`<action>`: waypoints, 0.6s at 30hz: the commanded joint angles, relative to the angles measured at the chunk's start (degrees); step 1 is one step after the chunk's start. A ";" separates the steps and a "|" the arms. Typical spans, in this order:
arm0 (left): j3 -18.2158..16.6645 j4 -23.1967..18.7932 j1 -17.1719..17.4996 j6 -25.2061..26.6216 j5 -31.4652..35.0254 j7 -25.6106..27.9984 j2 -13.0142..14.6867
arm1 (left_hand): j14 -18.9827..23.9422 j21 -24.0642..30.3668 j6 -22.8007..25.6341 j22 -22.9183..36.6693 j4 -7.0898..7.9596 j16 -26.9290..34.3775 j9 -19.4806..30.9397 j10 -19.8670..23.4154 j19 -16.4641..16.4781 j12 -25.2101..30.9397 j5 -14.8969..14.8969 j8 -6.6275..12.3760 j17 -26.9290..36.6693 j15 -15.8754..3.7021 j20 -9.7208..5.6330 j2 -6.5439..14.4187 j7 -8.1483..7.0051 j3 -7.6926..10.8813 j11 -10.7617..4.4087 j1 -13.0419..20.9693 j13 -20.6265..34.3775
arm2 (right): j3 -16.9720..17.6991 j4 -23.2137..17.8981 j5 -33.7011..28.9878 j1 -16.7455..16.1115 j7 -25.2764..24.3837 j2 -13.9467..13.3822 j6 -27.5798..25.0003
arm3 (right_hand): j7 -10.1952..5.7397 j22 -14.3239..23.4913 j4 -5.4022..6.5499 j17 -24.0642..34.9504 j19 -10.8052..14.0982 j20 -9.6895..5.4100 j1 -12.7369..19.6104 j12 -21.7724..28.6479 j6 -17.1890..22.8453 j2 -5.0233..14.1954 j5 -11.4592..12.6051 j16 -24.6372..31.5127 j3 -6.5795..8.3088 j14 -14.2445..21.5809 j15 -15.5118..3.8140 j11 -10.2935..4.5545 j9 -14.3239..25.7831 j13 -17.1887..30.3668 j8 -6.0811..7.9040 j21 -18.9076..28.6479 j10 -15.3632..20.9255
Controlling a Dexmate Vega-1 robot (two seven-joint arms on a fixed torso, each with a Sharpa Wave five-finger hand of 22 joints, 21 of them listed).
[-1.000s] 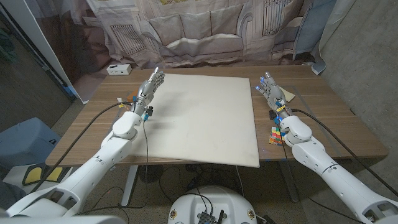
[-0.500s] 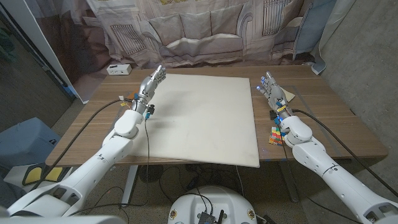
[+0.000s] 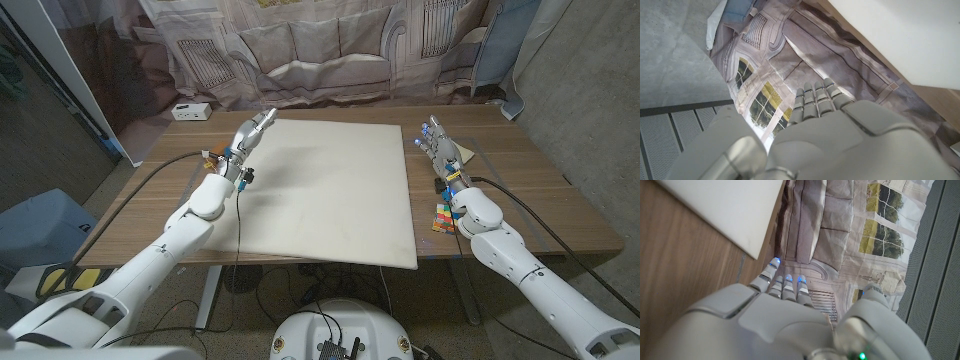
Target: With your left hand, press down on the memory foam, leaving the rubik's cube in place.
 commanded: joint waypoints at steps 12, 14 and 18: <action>1.14 -9.07 2.65 7.25 19.48 11.72 5.13 | 1.75 -0.67 1.72 0.13 -0.82 0.54 0.31 1.45 1.30 0.35 0.10 0.41 -0.06 -0.25 0.24 0.16 -0.33 0.23 -0.17 0.94 -0.55 | 0.19 -1.14 -0.80 -1.48 -1.61 0.55 1.03 | 0.59 0.29 -0.44 -0.13 0.42 0.06 0.06 0.09 0.35 0.60 0.31 0.04 -0.01 0.10 0.01 0.14 0.07 0.13 0.06 -0.56 0.22; 1.16 -9.63 2.87 7.52 20.24 12.26 5.45 | 1.95 -0.68 1.81 0.12 -0.88 0.53 0.32 1.54 1.58 0.33 0.09 0.37 -0.06 -0.20 -0.21 0.18 -0.23 0.24 -0.11 1.01 -0.67 | 0.24 -1.37 -0.63 -1.64 -1.75 0.59 0.85 | 0.58 0.29 -0.45 -0.15 0.40 0.08 0.07 0.08 0.39 0.63 0.31 0.03 -0.01 0.11 0.00 0.15 0.06 0.14 0.07 -0.61 0.23; 1.21 -11.13 3.40 8.96 22.65 13.70 6.19 | 2.05 -0.72 1.95 0.12 -0.97 0.46 0.32 1.68 1.83 0.32 0.08 0.33 -0.06 -0.14 -0.59 0.21 -0.17 0.25 -0.07 1.10 -0.80 | 0.25 -1.73 -0.72 -1.88 -1.71 0.34 0.71 | 0.59 0.29 -0.47 -0.17 0.43 0.04 0.08 0.07 0.44 0.66 0.31 0.02 -0.01 0.11 -0.04 0.09 0.06 0.14 0.07 -0.67 0.25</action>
